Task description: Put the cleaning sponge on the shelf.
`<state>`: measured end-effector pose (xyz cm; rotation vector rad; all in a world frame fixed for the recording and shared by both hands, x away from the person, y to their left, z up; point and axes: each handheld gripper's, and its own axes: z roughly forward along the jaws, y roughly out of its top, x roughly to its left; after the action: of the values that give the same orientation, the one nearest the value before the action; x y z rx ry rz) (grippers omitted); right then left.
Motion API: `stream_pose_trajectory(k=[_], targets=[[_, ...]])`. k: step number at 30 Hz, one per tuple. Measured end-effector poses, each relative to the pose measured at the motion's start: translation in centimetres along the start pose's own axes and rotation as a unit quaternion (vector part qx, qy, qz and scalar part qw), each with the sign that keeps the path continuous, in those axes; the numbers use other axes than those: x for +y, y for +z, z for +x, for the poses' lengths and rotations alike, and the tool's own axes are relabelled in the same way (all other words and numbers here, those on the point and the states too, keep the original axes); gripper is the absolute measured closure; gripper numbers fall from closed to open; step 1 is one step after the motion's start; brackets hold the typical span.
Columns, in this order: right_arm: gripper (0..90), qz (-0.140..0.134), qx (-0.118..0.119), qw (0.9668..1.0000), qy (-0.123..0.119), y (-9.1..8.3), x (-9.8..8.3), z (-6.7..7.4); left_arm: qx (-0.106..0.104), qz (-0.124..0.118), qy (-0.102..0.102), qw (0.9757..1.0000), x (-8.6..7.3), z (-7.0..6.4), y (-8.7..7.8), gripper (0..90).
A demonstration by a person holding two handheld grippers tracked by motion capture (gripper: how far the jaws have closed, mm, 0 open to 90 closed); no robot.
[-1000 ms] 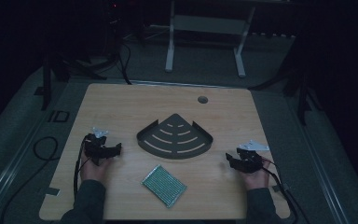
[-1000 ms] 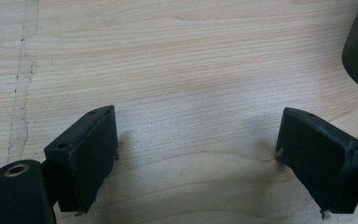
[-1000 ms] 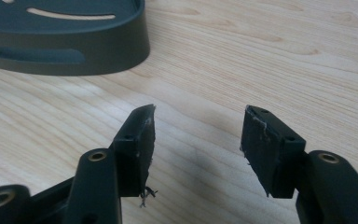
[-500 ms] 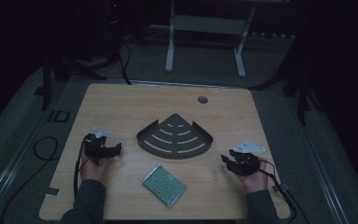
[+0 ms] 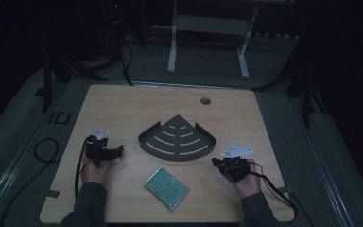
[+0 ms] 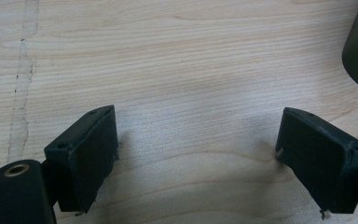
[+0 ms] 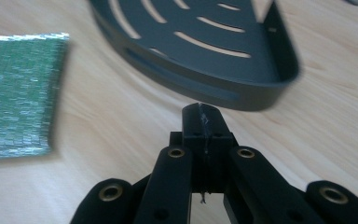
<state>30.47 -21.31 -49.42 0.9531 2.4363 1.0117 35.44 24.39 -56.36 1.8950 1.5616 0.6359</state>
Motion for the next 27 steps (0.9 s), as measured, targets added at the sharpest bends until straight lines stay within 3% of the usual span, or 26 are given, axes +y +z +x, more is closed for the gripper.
stream_pose_trajectory(k=[8,15,21,22,27], targets=[[90.0,0.011,0.033,0.9989,-0.03,1.3,0.9,2.5,0.0,0.0,0.0,1.0,0.0,0.0,0.0,13.1],[90.0,0.026,0.073,0.9953,-0.059,3.2,1.7,5.4,0.0,0.0,0.0,1.0,0.0,0.0,0.0,13.1],[90.0,0.032,0.105,0.9914,-0.071,4.6,1.8,7.4,0.0,0.0,0.0,1.0,0.0,0.0,0.0,13.1],[90.0,0.03,0.118,0.9903,-0.067,4.8,1.8,7.6,0.0,0.0,0.0,1.0,0.0,0.0,0.0,13.1],[90.0,0.034,0.129,0.9892,-0.06,5.4,1.4,8.0,0.0,0.0,0.0,1.0,0.0,0.0,0.0,13.1]])
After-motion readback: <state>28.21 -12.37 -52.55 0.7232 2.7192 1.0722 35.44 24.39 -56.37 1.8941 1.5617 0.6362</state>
